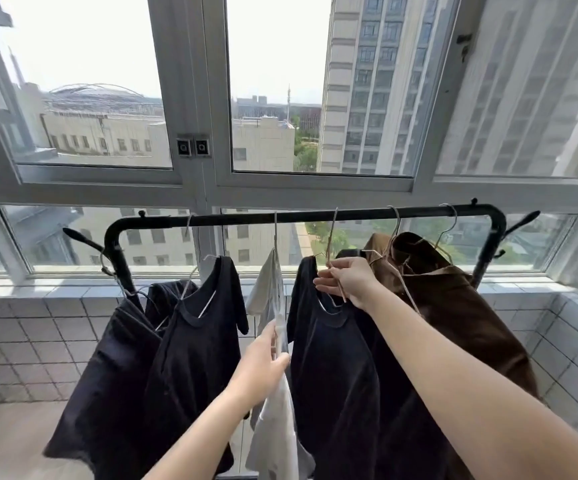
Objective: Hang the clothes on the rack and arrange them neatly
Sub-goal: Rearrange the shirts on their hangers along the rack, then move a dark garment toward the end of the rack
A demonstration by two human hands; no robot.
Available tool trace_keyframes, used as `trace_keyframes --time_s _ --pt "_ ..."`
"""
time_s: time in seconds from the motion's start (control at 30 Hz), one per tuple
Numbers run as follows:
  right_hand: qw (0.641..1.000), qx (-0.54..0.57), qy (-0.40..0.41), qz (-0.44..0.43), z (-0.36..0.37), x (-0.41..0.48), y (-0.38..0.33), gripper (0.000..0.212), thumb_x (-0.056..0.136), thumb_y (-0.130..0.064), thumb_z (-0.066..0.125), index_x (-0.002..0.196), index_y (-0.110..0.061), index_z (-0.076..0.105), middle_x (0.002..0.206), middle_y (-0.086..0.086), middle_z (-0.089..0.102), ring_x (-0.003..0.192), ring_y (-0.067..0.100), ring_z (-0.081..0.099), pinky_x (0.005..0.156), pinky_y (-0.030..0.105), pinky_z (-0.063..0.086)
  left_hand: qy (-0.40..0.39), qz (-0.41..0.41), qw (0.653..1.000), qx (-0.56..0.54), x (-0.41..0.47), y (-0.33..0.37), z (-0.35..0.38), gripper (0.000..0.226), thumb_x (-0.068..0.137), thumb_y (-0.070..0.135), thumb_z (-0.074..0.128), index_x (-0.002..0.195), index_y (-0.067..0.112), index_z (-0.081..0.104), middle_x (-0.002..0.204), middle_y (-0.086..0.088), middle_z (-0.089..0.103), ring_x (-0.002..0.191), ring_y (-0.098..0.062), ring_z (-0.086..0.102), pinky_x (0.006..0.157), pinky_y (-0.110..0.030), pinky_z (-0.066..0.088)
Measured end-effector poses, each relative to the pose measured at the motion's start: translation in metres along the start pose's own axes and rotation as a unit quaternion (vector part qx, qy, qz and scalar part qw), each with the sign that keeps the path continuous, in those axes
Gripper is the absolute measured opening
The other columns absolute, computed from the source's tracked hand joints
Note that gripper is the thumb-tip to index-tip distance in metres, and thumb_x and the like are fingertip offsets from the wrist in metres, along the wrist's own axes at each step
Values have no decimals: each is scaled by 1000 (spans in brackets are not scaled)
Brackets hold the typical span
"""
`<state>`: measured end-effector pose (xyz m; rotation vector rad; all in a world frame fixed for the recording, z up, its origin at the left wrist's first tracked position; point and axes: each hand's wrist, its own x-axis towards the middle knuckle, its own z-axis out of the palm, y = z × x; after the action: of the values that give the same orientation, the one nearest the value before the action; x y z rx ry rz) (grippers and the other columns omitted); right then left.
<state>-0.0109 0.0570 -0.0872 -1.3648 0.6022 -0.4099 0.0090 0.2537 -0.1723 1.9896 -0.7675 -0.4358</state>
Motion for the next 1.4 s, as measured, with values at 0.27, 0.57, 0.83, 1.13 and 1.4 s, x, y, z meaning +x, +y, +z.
trace_keyframes --time_s 0.27,0.57,0.83,1.13,1.4 --pt "998 -45 31 -32 0 7 21 32 98 0 35 128 7 44 79 17 56 66 27 64 55 26 60 19 4 1000 4 4 -2 10 48 90 9 45 135 24 41 100 15 56 82 1 52 76 -20 45" --pt "930 -334 70 -139 -17 -8 33 39 92 -10 47 131 -6 49 120 10 62 106 24 62 96 40 50 53 -9 998 -23 -5 -11 18 58 90 42 57 142 25 37 122 18 48 105 -1 54 89 -21 39" --pt "894 -359 -12 -267 9 -38 35 37 92 -9 52 128 -11 53 126 5 56 109 10 53 90 18 42 183 21 982 48 -27 -36 -13 22 89 23 63 111 27 62 106 17 64 94 2 60 84 -25 53" --pt "885 -365 -134 -256 59 -38 53 29 93 -11 49 121 -13 58 116 0 61 102 10 57 89 19 44 350 -4 924 156 -47 -49 -48 32 82 16 67 113 24 59 113 9 53 106 -15 54 97 -41 43" --pt "869 -413 -149 -226 90 -31 63 29 92 -14 50 120 -13 59 115 0 63 101 13 59 95 29 49 266 -110 950 120 -30 -69 -66 56 89 30 58 139 18 38 141 -3 42 125 -22 49 103 -46 41"
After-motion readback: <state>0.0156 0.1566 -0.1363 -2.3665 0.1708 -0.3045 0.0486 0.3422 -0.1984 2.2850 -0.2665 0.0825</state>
